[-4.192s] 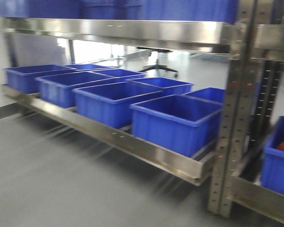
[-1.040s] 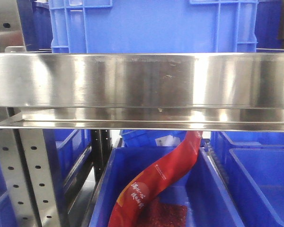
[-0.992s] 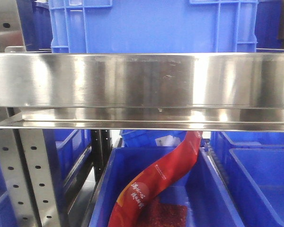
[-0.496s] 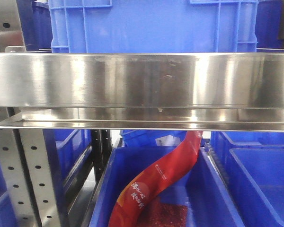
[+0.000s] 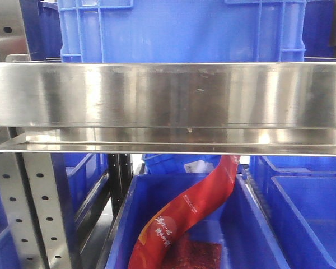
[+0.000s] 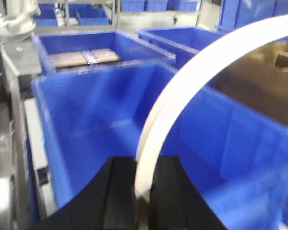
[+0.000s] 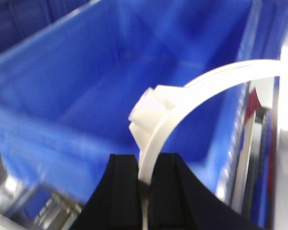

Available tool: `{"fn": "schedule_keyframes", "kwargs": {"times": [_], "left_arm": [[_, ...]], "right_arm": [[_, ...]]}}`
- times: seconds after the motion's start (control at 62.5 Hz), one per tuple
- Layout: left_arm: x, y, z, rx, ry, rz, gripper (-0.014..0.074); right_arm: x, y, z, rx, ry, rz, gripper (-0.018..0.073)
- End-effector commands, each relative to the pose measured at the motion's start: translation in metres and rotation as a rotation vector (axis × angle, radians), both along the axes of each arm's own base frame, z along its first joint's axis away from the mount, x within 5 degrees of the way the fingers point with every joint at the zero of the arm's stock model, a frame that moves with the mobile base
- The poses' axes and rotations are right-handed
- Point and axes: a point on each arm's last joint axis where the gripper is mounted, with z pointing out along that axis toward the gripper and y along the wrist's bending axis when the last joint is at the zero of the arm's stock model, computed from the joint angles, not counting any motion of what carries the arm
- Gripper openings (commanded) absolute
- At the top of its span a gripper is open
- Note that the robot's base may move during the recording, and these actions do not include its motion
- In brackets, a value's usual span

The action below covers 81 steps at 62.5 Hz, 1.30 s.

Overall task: Grab PVC pipe and place in blue bin
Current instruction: 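Move both held clamps over the open blue bin, then open both grippers to drop the clamps into the blue bin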

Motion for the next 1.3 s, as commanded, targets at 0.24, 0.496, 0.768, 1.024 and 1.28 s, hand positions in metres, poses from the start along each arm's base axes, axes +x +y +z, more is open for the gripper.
{"fn": "schedule_keyframes", "kwargs": {"times": [0.24,0.496,0.768,1.024,1.28], "left_arm": [[0.085,-0.038,0.012,-0.034,-0.055,-0.003,-0.0111],[0.129,-0.056,-0.015,-0.014,-0.008,-0.003,-0.0111],[0.136,-0.059,-0.026,-0.002,0.022,-0.005,0.0081],[0.137,-0.06,-0.027,-0.001,0.024,-0.005,0.0279],[0.121,-0.053,-0.006,-0.022,-0.017,-0.007,0.026]], "right_arm": [[0.082,0.026,0.017,-0.015,0.016,0.052,-0.0169],[0.125,0.037,0.0,-0.023,0.05,0.054,-0.0169],[0.135,0.04,-0.014,-0.036,0.099,0.058,0.0174],[0.136,0.04,-0.015,-0.035,0.096,0.057,0.028],[0.126,0.038,-0.008,-0.041,0.108,0.065,0.0063]]}}
